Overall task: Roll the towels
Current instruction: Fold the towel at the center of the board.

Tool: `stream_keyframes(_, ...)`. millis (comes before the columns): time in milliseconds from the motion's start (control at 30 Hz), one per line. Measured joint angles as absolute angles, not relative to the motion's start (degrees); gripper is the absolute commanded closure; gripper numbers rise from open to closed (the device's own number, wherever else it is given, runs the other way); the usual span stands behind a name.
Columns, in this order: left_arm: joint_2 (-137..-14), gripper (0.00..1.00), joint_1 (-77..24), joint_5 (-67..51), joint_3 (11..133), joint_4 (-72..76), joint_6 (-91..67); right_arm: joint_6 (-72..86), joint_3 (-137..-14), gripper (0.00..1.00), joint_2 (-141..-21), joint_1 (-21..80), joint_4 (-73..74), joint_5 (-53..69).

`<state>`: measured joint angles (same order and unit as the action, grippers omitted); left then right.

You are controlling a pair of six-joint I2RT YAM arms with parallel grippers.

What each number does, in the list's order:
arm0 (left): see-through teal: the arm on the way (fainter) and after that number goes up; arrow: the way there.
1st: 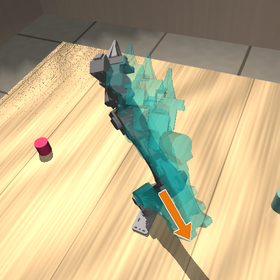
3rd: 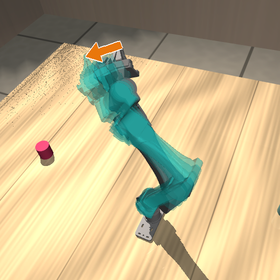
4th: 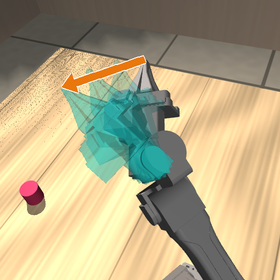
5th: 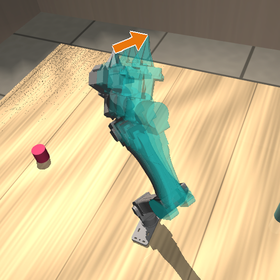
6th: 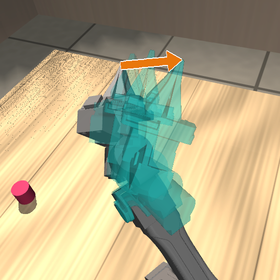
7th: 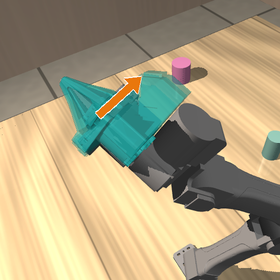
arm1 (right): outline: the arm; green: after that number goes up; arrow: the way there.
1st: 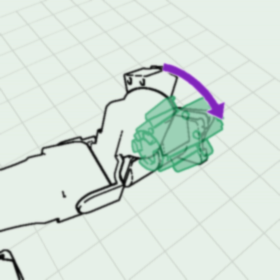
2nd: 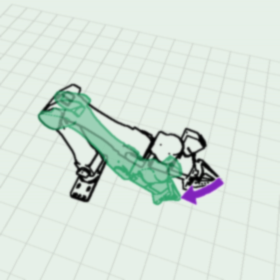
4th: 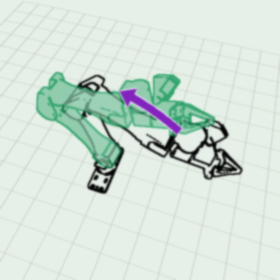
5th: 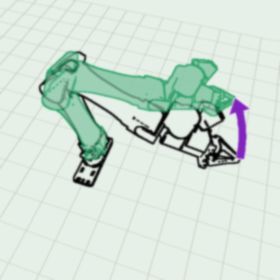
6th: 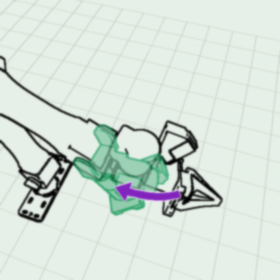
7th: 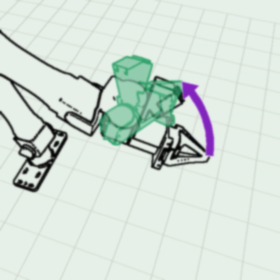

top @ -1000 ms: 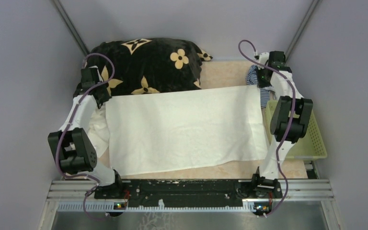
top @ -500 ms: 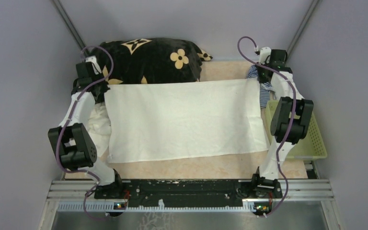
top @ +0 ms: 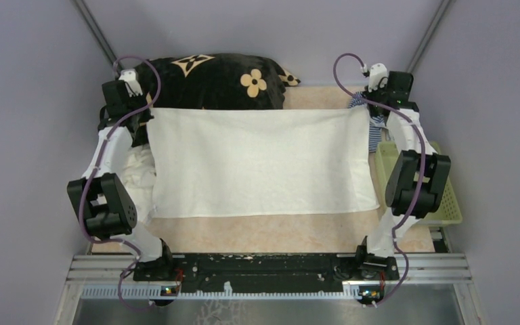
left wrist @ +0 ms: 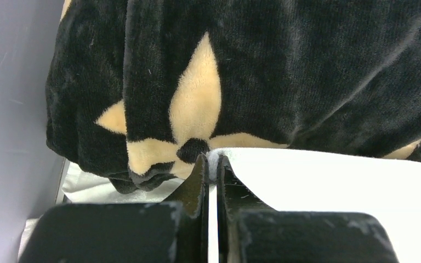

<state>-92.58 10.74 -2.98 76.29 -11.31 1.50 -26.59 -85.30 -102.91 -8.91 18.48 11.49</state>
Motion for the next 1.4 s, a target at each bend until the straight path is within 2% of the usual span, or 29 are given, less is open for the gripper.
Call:
stream_keyframes(333,-86.1,1.0,10.9,-4.4,70.6,-11.7,2.4,-26.6,-71.7,1.0,-92.3,-9.2,13.5,12.9)
stream_keyframes(767,-73.8,1.0,11.0,-3.9,61.4,-14.0,2.9,-27.0,-50.0,1.0,-73.9,-9.2,-0.8,8.7)
stream_keyframes(1100,-71.8,1.0,11.0,-4.4,61.1,-13.7,3.5,-27.7,-46.6,1.0,-71.2,-9.2,-6.6,6.0)
stream_keyframes(1400,-83.7,1.0,11.1,-13.8,67.0,-7.1,6.4,-28.8,-53.5,1.0,-78.1,-10.5,-7.7,3.5)
